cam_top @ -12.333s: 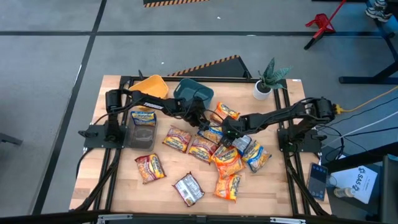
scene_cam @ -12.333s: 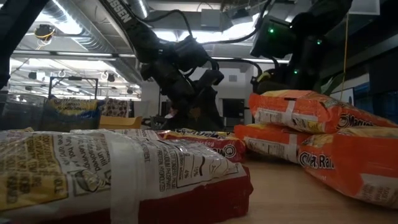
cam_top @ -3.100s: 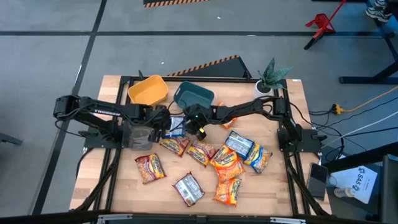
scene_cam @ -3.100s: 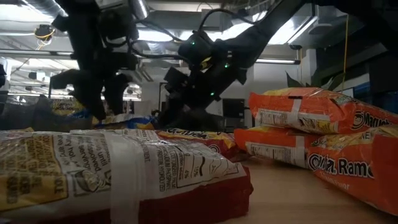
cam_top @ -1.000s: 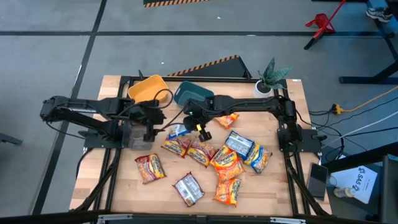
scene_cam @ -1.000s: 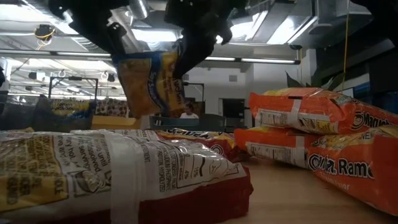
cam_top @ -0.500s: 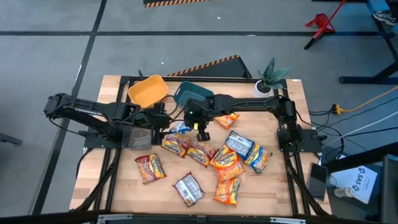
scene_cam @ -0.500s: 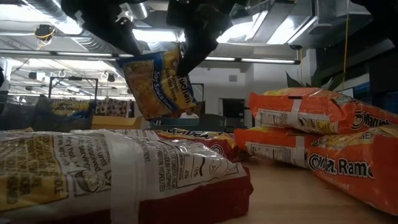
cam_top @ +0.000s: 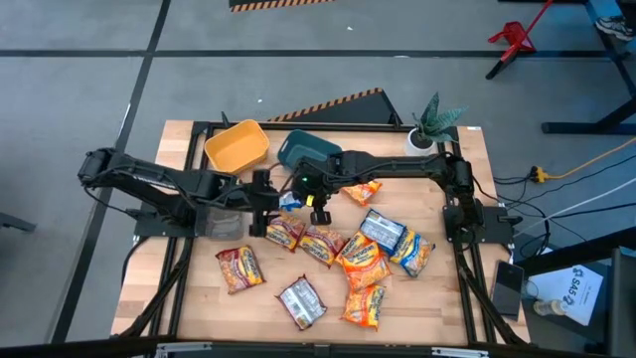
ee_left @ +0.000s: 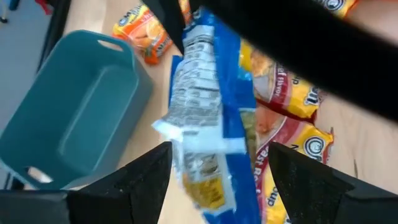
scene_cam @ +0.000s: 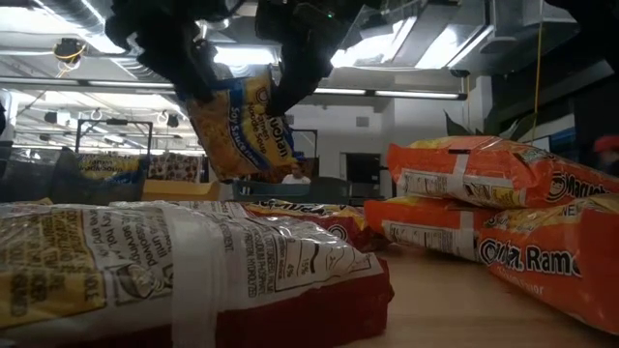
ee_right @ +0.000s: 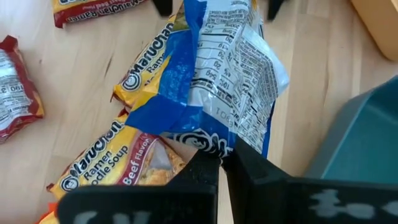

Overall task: Sort Maruchan noodles
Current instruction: Put the blue noodle pack into the black bin

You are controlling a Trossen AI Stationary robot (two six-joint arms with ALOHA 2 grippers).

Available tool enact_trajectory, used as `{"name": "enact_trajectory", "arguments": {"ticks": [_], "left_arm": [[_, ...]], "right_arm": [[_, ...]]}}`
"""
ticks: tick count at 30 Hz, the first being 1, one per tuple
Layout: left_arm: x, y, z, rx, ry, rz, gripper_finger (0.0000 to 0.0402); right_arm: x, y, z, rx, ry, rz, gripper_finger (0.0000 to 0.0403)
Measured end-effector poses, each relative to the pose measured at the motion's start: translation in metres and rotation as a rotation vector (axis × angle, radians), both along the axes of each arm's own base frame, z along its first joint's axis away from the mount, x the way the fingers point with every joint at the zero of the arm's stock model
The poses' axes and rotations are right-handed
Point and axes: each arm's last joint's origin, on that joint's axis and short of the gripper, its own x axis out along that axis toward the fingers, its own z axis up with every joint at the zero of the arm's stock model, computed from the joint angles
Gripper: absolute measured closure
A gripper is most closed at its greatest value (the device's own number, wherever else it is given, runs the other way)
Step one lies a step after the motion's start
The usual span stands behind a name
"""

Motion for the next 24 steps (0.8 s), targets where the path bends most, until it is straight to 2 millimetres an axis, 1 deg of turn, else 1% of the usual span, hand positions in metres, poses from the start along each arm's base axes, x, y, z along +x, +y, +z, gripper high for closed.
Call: {"name": "enact_trajectory", "arguments": {"ticks": [3, 6, 11, 14, 19, 24], "left_arm": [[0.006, 0.0, -0.005, 0.026, 0.005, 0.021, 0.014], [0.007, 0.001, -0.005, 0.055, -0.003, 0.047, 0.014], [0.01, 0.003, -0.005, 0.023, -0.019, 0.034, 0.0141], [0.015, 0.006, -0.011, 0.018, 0.01, 0.032, 0.0145], [0.019, 0.01, -0.015, -0.001, 0.005, 0.081, 0.0166], [0.02, 0.011, -0.015, 0.004, -0.006, 0.105, 0.0204]], "right_arm": [[0.0, 0.0, 0.0, 0.0, 0.0, 0.0, 0.0403], [0.0, 0.0, 0.0, 0.007, 0.0, 0.004, 0.0403], [0.001, 0.0, 0.0, 0.007, -0.008, 0.004, 0.0403], [0.001, 0.0, 0.0, 0.006, -0.013, 0.004, 0.0403], [0.001, 0.0, 0.0, 0.02, -0.017, 0.011, 0.0403], [0.002, 0.0, 0.001, 0.027, -0.022, 0.015, 0.0403]]}}
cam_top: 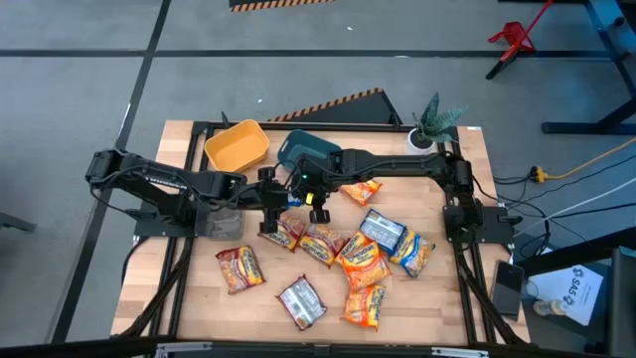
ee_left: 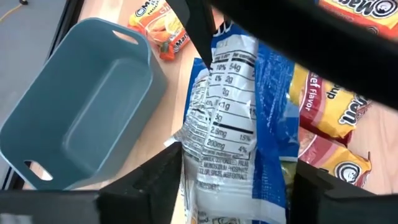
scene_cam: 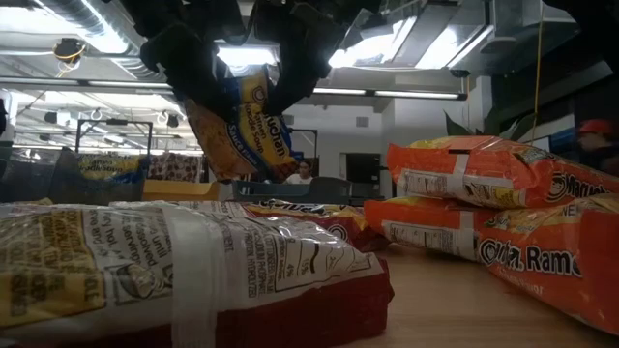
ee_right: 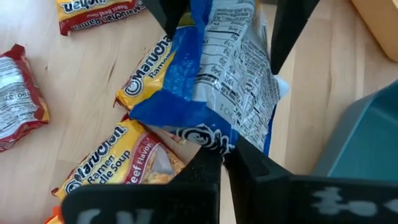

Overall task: Sort Maruchan noodles
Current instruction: Put the blue noodle pack into the black bin

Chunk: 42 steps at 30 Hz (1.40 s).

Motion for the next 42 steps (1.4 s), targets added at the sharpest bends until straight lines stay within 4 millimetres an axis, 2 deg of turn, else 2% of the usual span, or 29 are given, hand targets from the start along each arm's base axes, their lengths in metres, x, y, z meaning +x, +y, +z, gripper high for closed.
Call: {"name": "enact_trajectory", "arguments": {"ticks": [6, 9, 14, 19, 25, 30, 33, 37, 42], "left_arm": [[0.001, 0.0, 0.001, 0.0, -0.01, 0.003, 0.0254], [0.001, 0.0, 0.0, -0.005, -0.01, 0.007, 0.0274], [0.0, 0.0, 0.002, -0.061, -0.039, 0.052, 0.0287], [-0.011, -0.002, 0.016, -0.083, -0.108, 0.098, 0.0289], [-0.046, -0.007, 0.042, -0.041, -0.238, 0.24, 0.0289], [-0.089, -0.015, 0.03, -0.094, -0.33, 0.35, 0.0289], [-0.109, -0.016, 0.021, -0.164, -0.326, 0.38, 0.029], [-0.124, -0.015, 0.017, -0.175, -0.307, 0.436, 0.0291], [-0.137, -0.013, 0.022, -0.161, -0.349, 0.431, 0.0291]], "right_arm": [[0.0, 0.0, 0.0, -0.001, -0.006, 0.004, 0.0401], [0.001, 0.0, 0.0, -0.005, -0.009, 0.006, 0.0387], [-0.002, -0.003, 0.003, 0.036, -0.005, 0.021, 0.0329], [-0.01, -0.011, 0.021, 0.156, -0.046, 0.029, 0.0264], [-0.027, -0.023, 0.05, 0.191, -0.114, 0.019, 0.0238], [-0.027, -0.024, 0.061, 0.218, -0.187, 0.049, 0.0238], [-0.028, -0.023, 0.059, 0.227, -0.176, 0.054, 0.0238], [-0.026, -0.023, 0.048, 0.248, -0.169, 0.068, 0.0237], [-0.013, -0.025, 0.027, 0.244, -0.322, 0.104, 0.0237]]}}
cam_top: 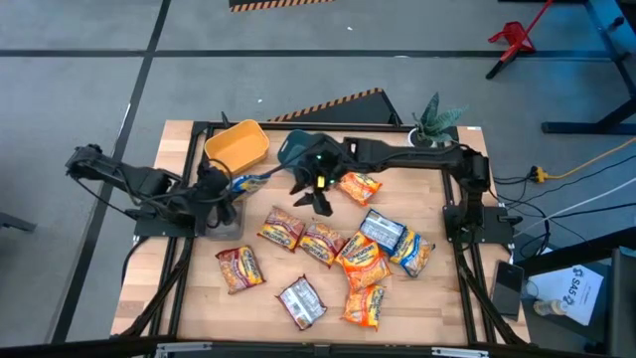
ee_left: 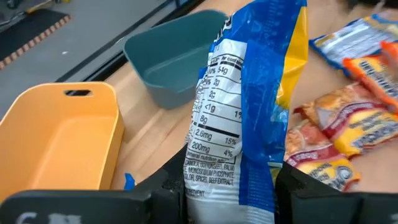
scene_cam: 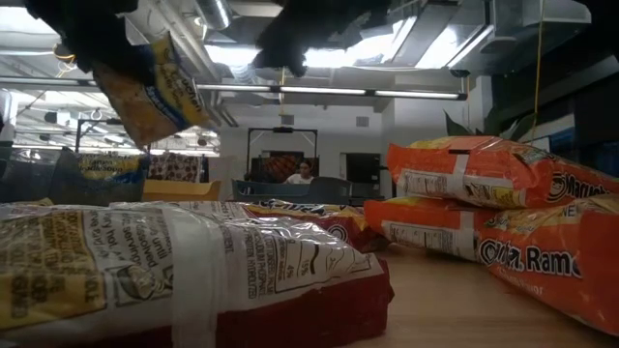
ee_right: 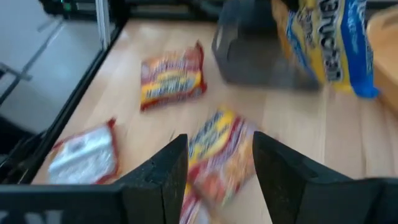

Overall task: Sort Maruchan noodles
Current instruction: Put the blue noodle pack into the black bin

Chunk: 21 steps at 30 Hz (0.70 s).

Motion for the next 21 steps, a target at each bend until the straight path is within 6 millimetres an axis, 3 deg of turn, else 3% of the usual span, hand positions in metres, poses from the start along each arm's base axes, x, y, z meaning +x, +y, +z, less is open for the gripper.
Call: {"name": "enact_trajectory", "arguments": {"ticks": [11, 15, 21], "left_arm": [[-0.021, 0.0, 0.007, -0.05, -0.055, -0.094, 0.0291], [-0.022, -0.002, 0.007, -0.057, -0.047, -0.139, 0.0291], [-0.023, -0.004, 0.007, -0.048, -0.043, -0.169, 0.0291]], "right_arm": [[0.026, -0.003, -0.005, -0.123, -0.455, 0.085, 0.0237], [0.04, -0.005, -0.016, -0.135, -0.458, 0.083, 0.022], [0.06, -0.008, -0.031, -0.135, -0.439, 0.06, 0.0159]]}}
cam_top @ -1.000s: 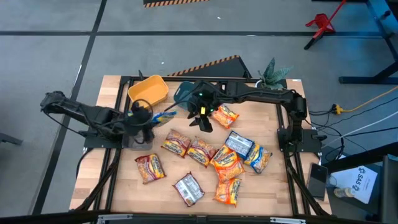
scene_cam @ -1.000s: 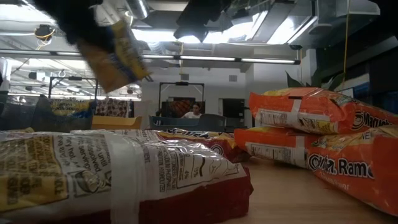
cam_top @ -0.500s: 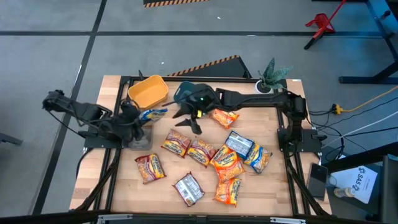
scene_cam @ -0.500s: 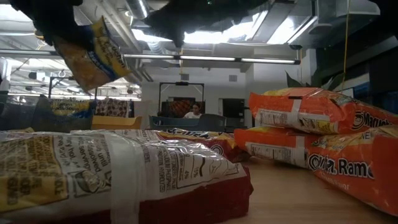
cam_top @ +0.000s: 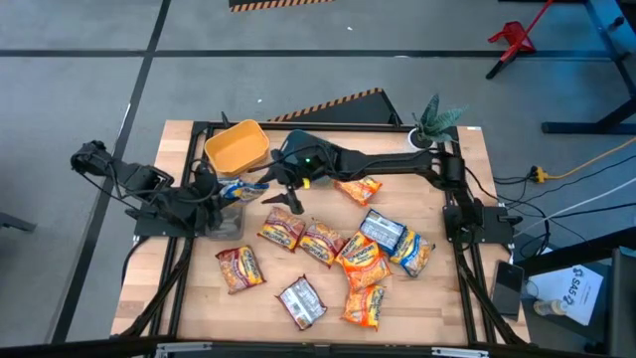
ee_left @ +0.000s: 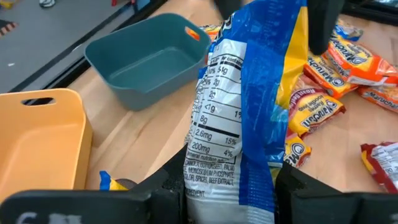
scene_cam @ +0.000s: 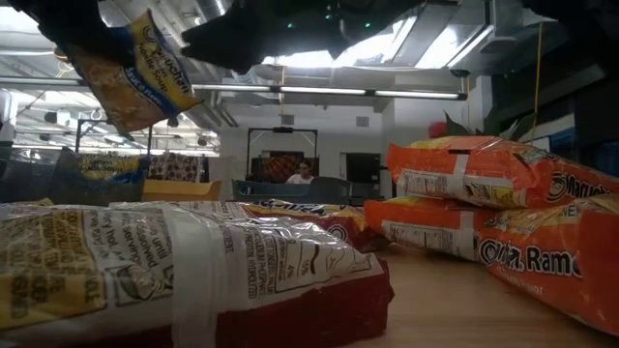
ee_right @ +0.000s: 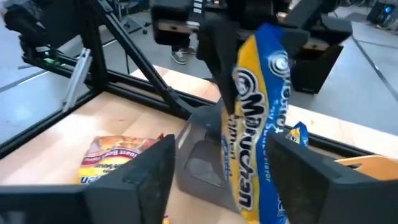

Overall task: Sort Maruchan noodles
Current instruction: Put the blue noodle pack into the black bin

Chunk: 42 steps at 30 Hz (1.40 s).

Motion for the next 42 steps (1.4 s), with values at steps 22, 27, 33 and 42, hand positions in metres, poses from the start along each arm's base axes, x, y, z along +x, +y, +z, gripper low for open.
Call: {"name": "enact_trajectory", "arguments": {"ticks": [22, 27, 33, 42], "left_arm": [[-0.018, 0.005, -0.01, -0.061, 0.087, 0.049, 0.029], [-0.024, 0.007, -0.022, -0.079, 0.258, 0.112, 0.029], [-0.016, 0.005, -0.028, -0.074, 0.363, 0.161, 0.029], [-0.01, 0.003, -0.032, 0.009, 0.493, 0.053, 0.029]], "right_arm": [[0.017, 0.0, -0.031, 0.026, 0.035, -0.042, 0.0143], [0.022, -0.002, -0.042, 0.007, 0.016, -0.037, 0.0143], [0.024, -0.001, -0.049, 0.052, 0.046, -0.055, 0.0143], [0.023, -0.001, -0.055, 0.064, 0.092, -0.043, 0.0143]]}}
